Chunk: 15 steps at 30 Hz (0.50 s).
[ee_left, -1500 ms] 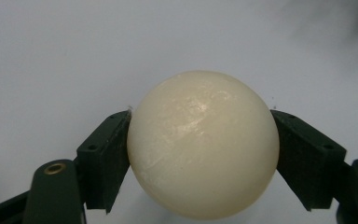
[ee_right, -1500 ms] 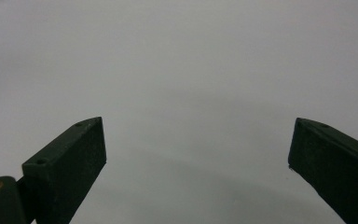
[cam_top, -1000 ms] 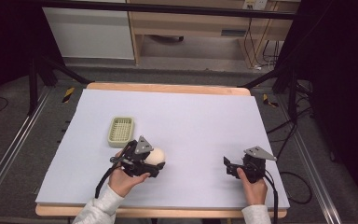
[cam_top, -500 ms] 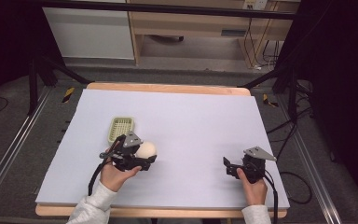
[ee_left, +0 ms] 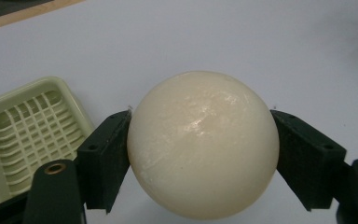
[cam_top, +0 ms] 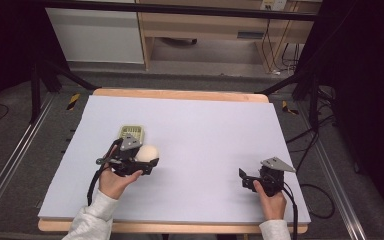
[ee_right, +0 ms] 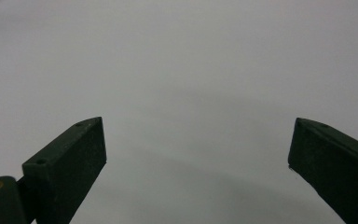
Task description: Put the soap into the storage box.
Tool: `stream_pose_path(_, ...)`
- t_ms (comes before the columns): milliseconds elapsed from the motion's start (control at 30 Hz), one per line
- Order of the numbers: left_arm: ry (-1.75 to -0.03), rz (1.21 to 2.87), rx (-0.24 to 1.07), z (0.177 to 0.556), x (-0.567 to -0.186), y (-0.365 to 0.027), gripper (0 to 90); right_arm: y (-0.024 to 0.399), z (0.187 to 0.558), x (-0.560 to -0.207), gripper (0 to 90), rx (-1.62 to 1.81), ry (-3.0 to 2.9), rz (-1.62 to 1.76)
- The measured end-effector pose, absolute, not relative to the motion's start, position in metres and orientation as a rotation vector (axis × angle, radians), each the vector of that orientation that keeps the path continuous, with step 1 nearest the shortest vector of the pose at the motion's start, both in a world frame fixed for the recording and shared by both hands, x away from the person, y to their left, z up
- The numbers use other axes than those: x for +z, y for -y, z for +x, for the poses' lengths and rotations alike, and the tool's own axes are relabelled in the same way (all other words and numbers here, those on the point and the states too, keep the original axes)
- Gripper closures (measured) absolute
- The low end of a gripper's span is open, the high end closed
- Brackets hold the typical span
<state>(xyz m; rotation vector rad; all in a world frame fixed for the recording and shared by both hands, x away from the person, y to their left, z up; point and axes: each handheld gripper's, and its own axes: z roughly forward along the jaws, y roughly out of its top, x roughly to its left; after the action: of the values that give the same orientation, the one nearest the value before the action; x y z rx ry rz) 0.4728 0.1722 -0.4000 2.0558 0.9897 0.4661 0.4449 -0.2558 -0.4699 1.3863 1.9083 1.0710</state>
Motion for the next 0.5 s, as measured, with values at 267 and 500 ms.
stream_pose_path(267, -1.014, 2.038, 0.480, 0.480, -0.399, -0.179, 24.1, 0.255, 0.445, -0.470, 4.6, 1.073, -1.913, 1.386)
stream_pose_path(500, -1.032, 2.027, 0.482, 0.488, -0.398, -0.185, 24.1, 0.254, 0.445, -0.471, 4.6, 1.073, -1.917, 1.387)
